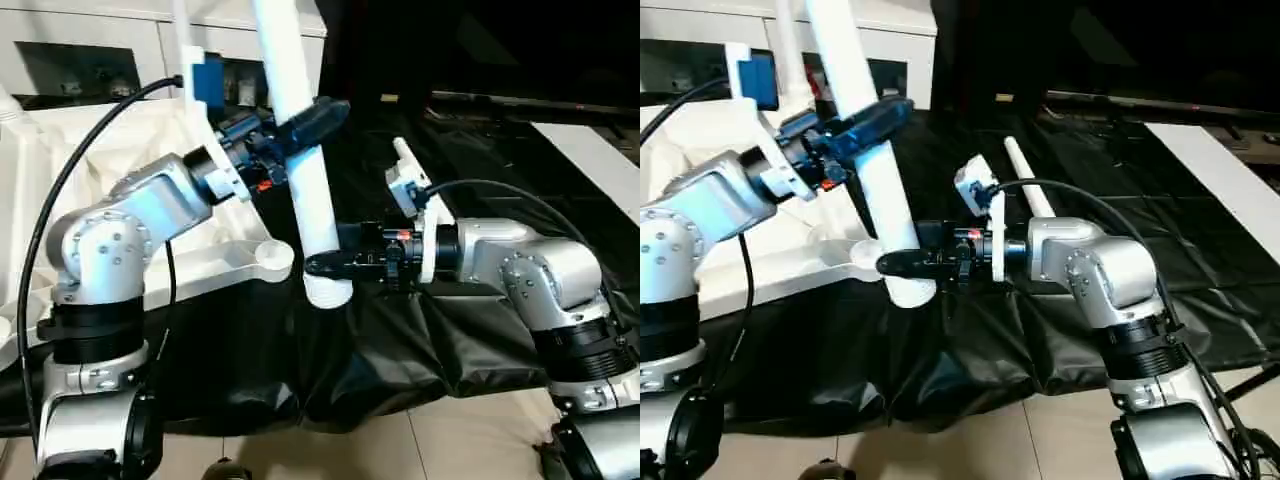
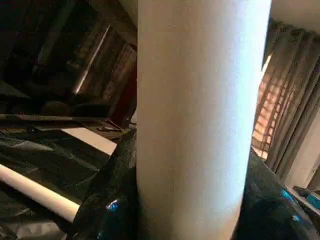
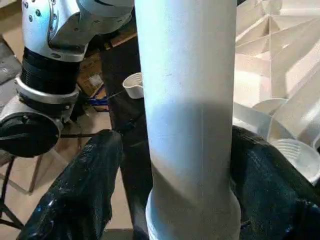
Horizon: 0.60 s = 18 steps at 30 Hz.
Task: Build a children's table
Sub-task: Pick table leg
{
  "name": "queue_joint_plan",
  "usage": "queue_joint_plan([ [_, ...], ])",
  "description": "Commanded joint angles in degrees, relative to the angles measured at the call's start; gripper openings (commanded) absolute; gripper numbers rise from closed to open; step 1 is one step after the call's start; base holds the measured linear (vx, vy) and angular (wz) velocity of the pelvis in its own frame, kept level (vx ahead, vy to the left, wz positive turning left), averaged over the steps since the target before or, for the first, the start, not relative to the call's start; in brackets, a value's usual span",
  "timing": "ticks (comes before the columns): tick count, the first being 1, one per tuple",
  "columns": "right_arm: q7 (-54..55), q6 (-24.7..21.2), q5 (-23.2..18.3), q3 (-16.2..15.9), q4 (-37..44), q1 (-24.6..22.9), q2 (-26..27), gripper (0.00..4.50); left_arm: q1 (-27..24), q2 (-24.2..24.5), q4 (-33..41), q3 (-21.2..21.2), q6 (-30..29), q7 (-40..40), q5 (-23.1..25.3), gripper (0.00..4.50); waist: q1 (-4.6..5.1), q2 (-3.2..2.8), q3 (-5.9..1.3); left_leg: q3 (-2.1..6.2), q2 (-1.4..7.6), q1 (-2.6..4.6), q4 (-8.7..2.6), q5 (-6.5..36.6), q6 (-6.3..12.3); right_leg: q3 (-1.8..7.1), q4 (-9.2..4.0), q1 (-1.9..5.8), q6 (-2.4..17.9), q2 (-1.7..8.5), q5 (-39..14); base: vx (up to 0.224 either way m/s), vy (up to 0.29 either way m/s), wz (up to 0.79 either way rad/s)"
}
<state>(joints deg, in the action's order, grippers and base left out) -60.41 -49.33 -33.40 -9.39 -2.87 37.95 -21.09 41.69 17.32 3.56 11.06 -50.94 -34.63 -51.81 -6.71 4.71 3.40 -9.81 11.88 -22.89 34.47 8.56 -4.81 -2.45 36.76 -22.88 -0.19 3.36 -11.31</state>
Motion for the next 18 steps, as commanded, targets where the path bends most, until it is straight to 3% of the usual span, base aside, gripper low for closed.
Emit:
queue_joint_plan([
  [1, -0.5, 2.1, 1.4, -0.4, 1.5, 1.1, -0.9, 3.47, 0.9, 0.7, 1.2, -2.2, 0.1, -0.8, 1.4, 1.8, -0.16, -1.04, -4.13, 0.15, 1.06, 1.78, -4.03, 11.3, -4.03, 1.96, -4.26, 2.48, 8.7, 3.64, -8.1, 0.0, 0.0, 0.0],
  [5, 0.2, 3.6, 3.2, -1.2, 0.2, 1.5, -0.6, 3.47, 1.0, 1.7, 1.5, -3.6, 0.0, -2.4, 2.4, 1.8, -0.09, -1.18, -4.13, 0.17, 1.07, 1.86, -4.05, 11.4, -4.31, 1.98, -4.26, 2.46, 8.3, 3.64, -8.6, 0.0, 0.0, 0.0],
  [18, -2.0, 4.2, 5.4, -4.1, -4.3, 3.1, -1.1, 3.47, 2.3, 3.5, 1.7, -7.9, 1.5, -7.7, 4.2, 1.8, 0.01, -1.54, -4.22, 0.21, 0.99, 1.85, -4.02, 11.7, -4.55, 1.91, -3.98, 2.68, 9.9, 3.56, -5.8, 0.0, 0.0, 0.0],
])
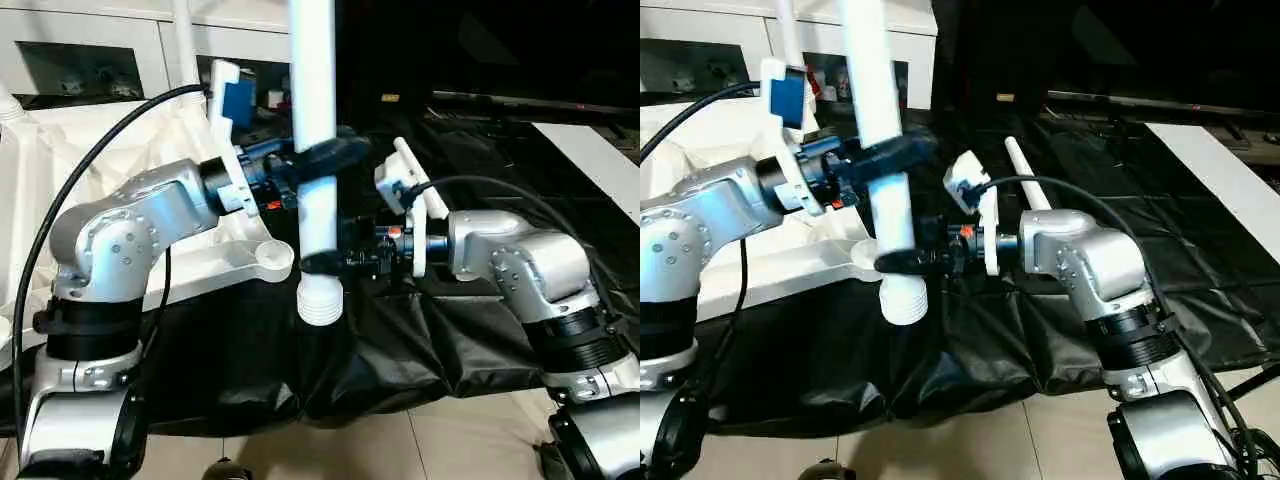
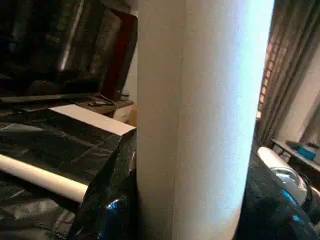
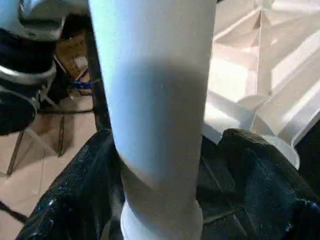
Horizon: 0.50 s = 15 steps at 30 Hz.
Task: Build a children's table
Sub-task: Pick table leg
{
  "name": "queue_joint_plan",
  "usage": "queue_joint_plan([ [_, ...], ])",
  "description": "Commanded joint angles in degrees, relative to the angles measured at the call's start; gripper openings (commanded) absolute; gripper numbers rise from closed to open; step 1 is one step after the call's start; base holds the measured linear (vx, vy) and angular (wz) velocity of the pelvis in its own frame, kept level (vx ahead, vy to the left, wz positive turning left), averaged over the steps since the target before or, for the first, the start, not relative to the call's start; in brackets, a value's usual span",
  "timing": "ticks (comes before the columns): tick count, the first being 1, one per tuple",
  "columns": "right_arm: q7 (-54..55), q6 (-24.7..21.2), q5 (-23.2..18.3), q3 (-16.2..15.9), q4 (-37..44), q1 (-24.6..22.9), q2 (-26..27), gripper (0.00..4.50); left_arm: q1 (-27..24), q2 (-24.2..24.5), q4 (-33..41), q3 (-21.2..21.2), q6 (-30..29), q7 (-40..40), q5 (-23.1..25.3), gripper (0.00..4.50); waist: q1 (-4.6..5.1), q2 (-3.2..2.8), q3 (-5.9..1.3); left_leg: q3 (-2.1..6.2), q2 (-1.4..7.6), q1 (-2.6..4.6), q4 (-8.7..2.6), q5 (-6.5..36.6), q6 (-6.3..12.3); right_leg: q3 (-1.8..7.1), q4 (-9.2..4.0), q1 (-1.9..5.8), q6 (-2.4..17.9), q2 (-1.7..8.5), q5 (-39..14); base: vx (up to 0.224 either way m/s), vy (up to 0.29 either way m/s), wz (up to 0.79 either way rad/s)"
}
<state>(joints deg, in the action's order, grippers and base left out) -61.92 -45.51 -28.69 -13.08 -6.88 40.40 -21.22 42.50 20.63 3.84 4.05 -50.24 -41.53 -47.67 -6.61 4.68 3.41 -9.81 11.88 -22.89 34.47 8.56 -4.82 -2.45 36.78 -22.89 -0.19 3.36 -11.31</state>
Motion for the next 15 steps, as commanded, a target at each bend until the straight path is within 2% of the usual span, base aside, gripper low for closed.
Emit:
queue_joint_plan([
  [1, -0.9, 0.1, 0.4, -0.4, -0.5, 0.7, -1.0, 3.47, 1.5, 0.2, 1.4, -1.0, 0.8, -1.1, 0.2, 1.8, -0.05, -1.54, -4.22, 0.18, 0.99, 1.89, -4.0, 12.0, -4.55, 1.94, -4.06, 2.65, 10.0, 3.59, -6.1, 0.0, 0.0, 0.0],
  [3, -1.3, -0.1, 0.0, -0.5, -0.7, 0.7, -0.9, 3.47, 1.6, 0.0, 1.5, -1.1, 0.9, -1.3, 0.2, 1.8, -0.07, -1.67, -4.26, 0.22, 1.04, 1.88, -3.96, 11.9, -4.58, 1.95, -3.94, 2.72, 10.2, 3.62, -5.6, 0.0, 0.0, 0.0],
  [14, -2.5, -0.2, 0.0, -0.9, -2.0, 0.4, -0.3, 3.47, 1.5, -0.8, 2.2, -2.2, 1.2, -3.4, -0.3, 1.8, -0.12, -1.59, -4.24, 0.17, 1.02, 1.92, -3.91, 12.2, -4.36, 1.94, -3.97, 2.72, 10.7, 3.62, -6.0, 0.0, 0.0, 0.0],
  [15, -2.5, -0.3, -0.1, -0.9, -1.9, 0.4, -0.1, 3.47, 1.5, -0.8, 2.3, -2.3, 1.2, -3.5, -0.2, 1.8, -0.15, -2.15, -4.27, 0.28, 1.02, 1.89, -3.89, 12.1, -4.5, 1.96, -3.84, 2.71, 10.7, 3.64, -5.7, 0.0, 0.0, 0.0],
])
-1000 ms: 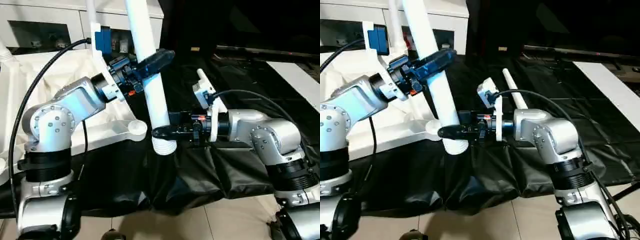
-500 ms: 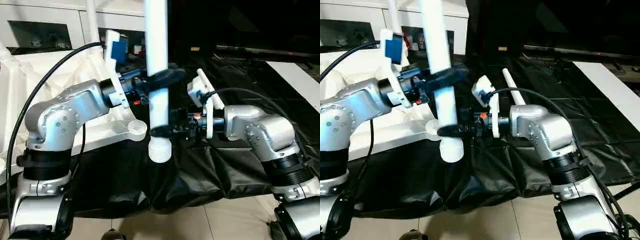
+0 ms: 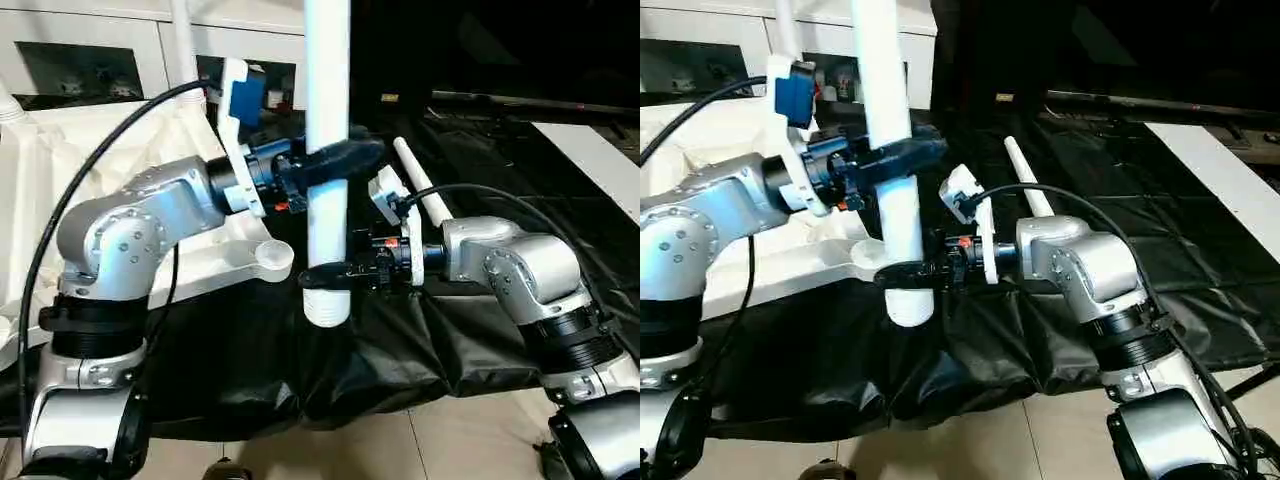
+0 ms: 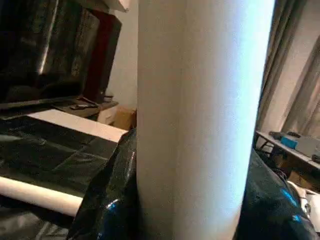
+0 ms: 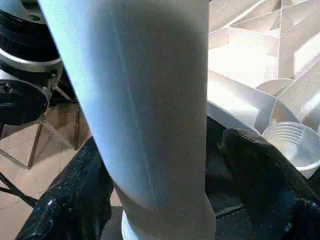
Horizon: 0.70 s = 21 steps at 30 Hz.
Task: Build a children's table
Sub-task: Pick table leg
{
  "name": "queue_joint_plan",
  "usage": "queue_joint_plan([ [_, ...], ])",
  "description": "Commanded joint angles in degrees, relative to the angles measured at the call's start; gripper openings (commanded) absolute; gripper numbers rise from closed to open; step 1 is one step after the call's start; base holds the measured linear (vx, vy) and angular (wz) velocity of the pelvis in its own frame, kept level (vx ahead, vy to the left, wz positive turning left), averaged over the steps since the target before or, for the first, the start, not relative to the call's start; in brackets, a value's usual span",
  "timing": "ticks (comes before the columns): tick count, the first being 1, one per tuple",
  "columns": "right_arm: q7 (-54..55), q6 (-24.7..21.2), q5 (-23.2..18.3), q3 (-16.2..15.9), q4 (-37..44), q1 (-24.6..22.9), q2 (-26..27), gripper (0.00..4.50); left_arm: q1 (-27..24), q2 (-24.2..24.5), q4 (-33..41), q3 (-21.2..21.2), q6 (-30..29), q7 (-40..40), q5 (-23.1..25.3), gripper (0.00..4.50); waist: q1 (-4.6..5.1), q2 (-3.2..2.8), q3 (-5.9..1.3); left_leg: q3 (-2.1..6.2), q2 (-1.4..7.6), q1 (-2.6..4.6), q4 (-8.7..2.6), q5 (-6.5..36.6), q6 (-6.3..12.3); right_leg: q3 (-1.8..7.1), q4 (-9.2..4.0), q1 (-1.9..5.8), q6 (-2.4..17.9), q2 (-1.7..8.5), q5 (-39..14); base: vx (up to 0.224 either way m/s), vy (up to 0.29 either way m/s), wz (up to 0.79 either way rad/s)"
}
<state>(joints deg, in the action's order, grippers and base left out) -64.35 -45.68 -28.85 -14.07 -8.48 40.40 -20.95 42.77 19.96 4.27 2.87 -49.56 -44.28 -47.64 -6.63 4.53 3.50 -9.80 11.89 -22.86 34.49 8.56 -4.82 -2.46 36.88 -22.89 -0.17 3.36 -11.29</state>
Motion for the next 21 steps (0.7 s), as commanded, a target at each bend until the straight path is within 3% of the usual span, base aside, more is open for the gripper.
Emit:
queue_joint_plan([
  [1, 0.0, -0.2, 0.0, 0.1, -0.3, 0.4, -0.4, 3.18, 1.2, -0.1, 1.8, -1.1, 0.5, -0.8, -0.2, 1.8, -0.03, -1.77, -4.32, 0.21, 1.03, 1.92, -3.95, 12.4, -4.47, 1.95, -4.12, 2.65, 10.6, 3.55, -5.9, 0.0, 0.0, 0.0],
  [5, -0.5, -0.3, 0.0, 0.1, -0.4, 0.4, -0.3, 3.06, 1.4, -0.1, 1.7, -1.2, 0.5, -1.2, 0.0, 1.8, -0.07, -1.75, -4.31, 0.22, 1.01, 1.87, -3.89, 12.5, -4.33, 1.95, -4.05, 2.74, 10.9, 3.59, -5.9, 0.0, 0.0, 0.0],
  [6, -0.6, -0.3, 0.0, 0.1, -0.6, 0.4, -0.2, 2.77, 1.6, -0.2, 1.5, -1.2, 0.6, -1.4, 0.1, 1.8, -0.09, -1.81, -4.32, 0.24, 1.03, 1.88, -3.9, 12.4, -4.35, 1.94, -4.02, 2.75, 10.9, 3.6, -5.9, 0.0, 0.0, 0.0],
  [15, -1.2, -0.4, -0.2, -0.2, -0.8, 0.0, 0.3, 2.08, 2.1, -0.5, 1.1, -1.3, 1.0, -1.8, 0.2, 1.79, -0.11, -1.81, -4.31, 0.28, 1.06, 1.93, -3.91, 12.6, -4.42, 1.94, -4.0, 2.7, 11.0, 3.6, -6.2, 0.0, 0.0, 0.0],
  [21, -1.5, 0.2, 0.0, -0.2, -1.2, -0.2, 0.6, 2.03, 2.3, -0.6, 1.1, -1.2, 1.1, -1.9, 0.0, 1.79, -0.15, -1.88, -4.33, 0.29, 1.05, 1.89, -3.9, 12.4, -4.4, 1.91, -3.92, 2.7, 11.1, 3.59, -5.5, 0.0, 0.0, 0.0],
])
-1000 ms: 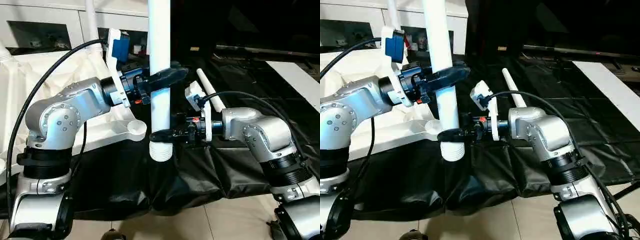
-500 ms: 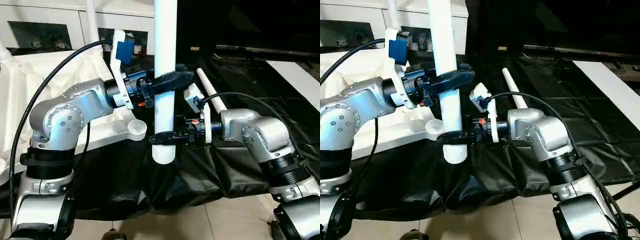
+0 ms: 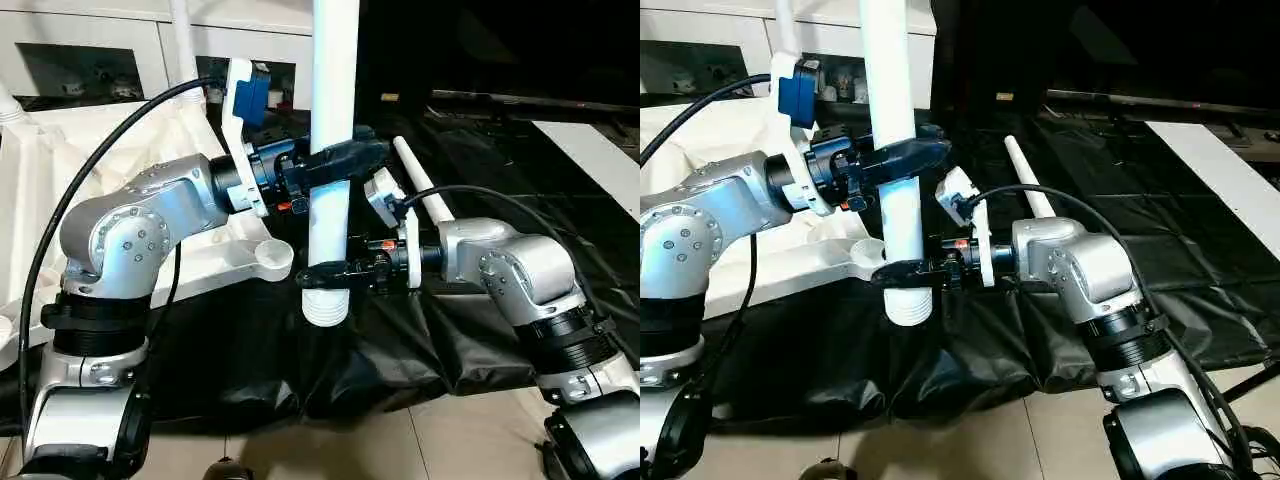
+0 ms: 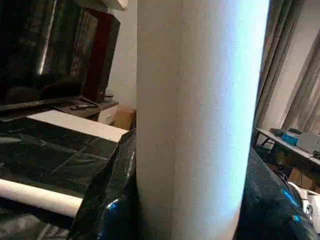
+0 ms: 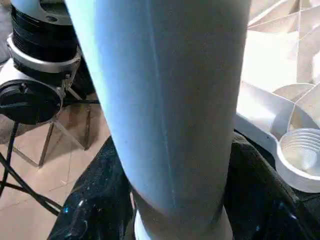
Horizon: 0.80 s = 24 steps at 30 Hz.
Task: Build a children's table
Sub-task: Pick table leg
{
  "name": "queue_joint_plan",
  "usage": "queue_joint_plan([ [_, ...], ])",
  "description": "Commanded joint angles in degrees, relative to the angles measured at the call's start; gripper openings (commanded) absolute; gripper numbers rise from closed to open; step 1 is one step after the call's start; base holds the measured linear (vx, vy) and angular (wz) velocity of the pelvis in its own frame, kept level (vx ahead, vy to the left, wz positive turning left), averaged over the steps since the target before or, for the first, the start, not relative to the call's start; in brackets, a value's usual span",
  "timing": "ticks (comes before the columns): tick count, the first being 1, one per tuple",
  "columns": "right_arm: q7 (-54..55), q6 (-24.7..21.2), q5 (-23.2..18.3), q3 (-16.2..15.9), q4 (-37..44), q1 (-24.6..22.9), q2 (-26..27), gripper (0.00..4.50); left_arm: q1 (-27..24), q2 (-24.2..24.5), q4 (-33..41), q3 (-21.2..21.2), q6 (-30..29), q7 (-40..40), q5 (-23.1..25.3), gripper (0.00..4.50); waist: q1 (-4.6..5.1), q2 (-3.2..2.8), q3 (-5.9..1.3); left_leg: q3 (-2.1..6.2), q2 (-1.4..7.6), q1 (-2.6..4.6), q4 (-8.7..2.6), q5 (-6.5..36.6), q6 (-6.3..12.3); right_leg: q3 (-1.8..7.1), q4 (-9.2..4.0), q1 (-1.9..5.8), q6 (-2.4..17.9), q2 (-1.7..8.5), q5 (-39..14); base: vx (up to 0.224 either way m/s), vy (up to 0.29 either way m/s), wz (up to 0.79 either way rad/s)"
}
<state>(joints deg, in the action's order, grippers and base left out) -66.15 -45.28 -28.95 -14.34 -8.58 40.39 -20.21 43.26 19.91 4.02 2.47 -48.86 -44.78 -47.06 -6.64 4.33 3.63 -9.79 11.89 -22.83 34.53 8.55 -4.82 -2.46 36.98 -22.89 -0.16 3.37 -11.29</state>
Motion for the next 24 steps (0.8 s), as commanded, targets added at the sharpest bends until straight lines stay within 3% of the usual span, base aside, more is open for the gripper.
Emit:
queue_joint_plan([
  [1, 0.2, -0.2, 0.1, 0.1, -1.1, -0.3, -0.1, 2.02, 1.8, -0.6, 1.3, -0.7, 0.4, -1.4, -0.6, 1.79, -0.13, -1.73, -4.45, 0.28, 1.03, 1.86, -3.93, 12.7, -4.44, 1.91, -4.02, 2.74, 11.2, 3.62, -5.7, 0.0, 0.0, 0.0],
  [5, 0.4, 0.1, 0.2, 0.3, -1.2, -0.4, -0.1, 2.01, 1.9, -1.1, 1.0, 0.4, -0.1, -0.7, -1.7, 1.79, -0.12, -1.81, -4.43, 0.26, 1.06, 1.92, -3.93, 12.7, -4.45, 1.92, -4.02, 2.68, 11.4, 3.6, -5.4, 0.0, 0.0, 0.0],
  [6, 0.6, 0.3, 0.3, 0.5, -1.0, -0.6, -0.1, 2.0, 2.2, -1.6, 0.9, 1.7, -1.9, -0.1, -4.0, 2.35, -0.11, -1.76, -4.46, 0.24, 1.04, 1.92, -3.89, 12.8, -4.48, 1.91, -3.98, 2.7, 11.4, 3.57, -5.3, 0.0, 0.0, 0.0],
  [7, 0.7, 0.3, 0.3, 0.6, -0.9, -0.7, -0.1, 2.0, 2.2, -1.6, 1.0, 2.1, -2.6, -0.2, -4.8, 2.49, -0.07, -1.87, -4.42, 0.25, 0.98, 1.91, -3.9, 13.1, -4.53, 1.89, -4.01, 2.65, 11.6, 3.53, -5.4, 0.0, 0.0, 0.0],
  [12, 1.4, 0.2, -0.1, 1.8, 0.0, -1.4, -0.4, 1.95, 2.3, -1.9, 0.9, 3.6, -3.8, 0.0, -7.2, 2.95, -0.21, -1.8, -4.49, 0.27, 0.99, 1.92, -3.89, 12.8, -4.32, 1.88, -3.9, 2.72, 11.8, 3.52, -4.8, 0.0, 0.0, 0.0],
  [13, 1.6, 0.3, -0.2, 2.0, 0.2, -1.6, -0.4, 1.95, 2.2, -1.9, 1.1, 3.8, -3.9, -0.1, -7.6, 2.95, -0.27, -2.22, -4.48, 0.35, 0.95, 1.95, -3.9, 13.1, -4.46, 1.84, -3.87, 2.68, 11.8, 3.51, -5.0, 0.0, 0.0, 0.0],
  [14, 1.7, 0.3, -0.3, 2.2, 0.4, -1.8, -0.4, 1.95, 2.1, -2.0, 1.2, 3.9, -4.0, -0.2, -7.9, 2.97, -0.17, -2.04, -4.43, 0.28, 0.95, 1.92, -3.92, 13.4, -4.42, 1.87, -4.05, 2.66, 11.7, 3.5, -5.3, 0.0, 0.0, 0.0],
  [17, 2.3, -0.1, -1.2, 3.4, 1.7, -2.5, -0.6, 1.94, 2.5, -3.1, 0.3, 6.3, -6.0, 1.6, -10.5, 3.34, -0.34, -2.17, -4.5, 0.31, 0.96, 1.9, -3.83, 13.2, -4.53, 1.89, -3.87, 2.77, 11.9, 3.56, -4.8, 0.0, 0.0, 0.0],
  [20, 2.6, -0.7, -2.3, 4.7, 3.3, -3.3, -0.9, 1.94, 2.7, -3.6, -1.0, 8.0, -6.5, 2.8, -12.1, 3.45, -0.41, -1.93, -4.46, 0.25, 0.84, 1.87, -3.83, 13.4, -4.27, 1.87, -4.04, 2.84, 11.8, 3.5, -5.4, 0.0, 0.0, 0.0],
  [21, 2.9, -1.2, -3.1, 5.6, 4.5, -3.9, -1.1, 1.93, 2.9, -4.1, -2.1, 9.3, -6.4, 3.7, -13.2, 3.77, -0.4, -1.9, -4.45, 0.27, 0.8, 1.85, -3.83, 13.3, -4.16, 1.88, -4.12, 2.84, 11.6, 3.48, -5.9, 0.0, 0.0, 0.0],
  [24, 3.5, -2.0, -4.6, 7.2, 5.5, -4.6, -0.8, 1.91, 3.2, -5.4, -4.0, 11.7, -5.5, 4.9, -15.0, 3.85, -0.54, -2.08, -4.41, 0.27, 0.85, 1.86, -3.84, 13.5, -4.13, 1.91, -4.36, 2.77, 11.2, 3.54, -6.7, 0.0, 0.0, 0.0],
])
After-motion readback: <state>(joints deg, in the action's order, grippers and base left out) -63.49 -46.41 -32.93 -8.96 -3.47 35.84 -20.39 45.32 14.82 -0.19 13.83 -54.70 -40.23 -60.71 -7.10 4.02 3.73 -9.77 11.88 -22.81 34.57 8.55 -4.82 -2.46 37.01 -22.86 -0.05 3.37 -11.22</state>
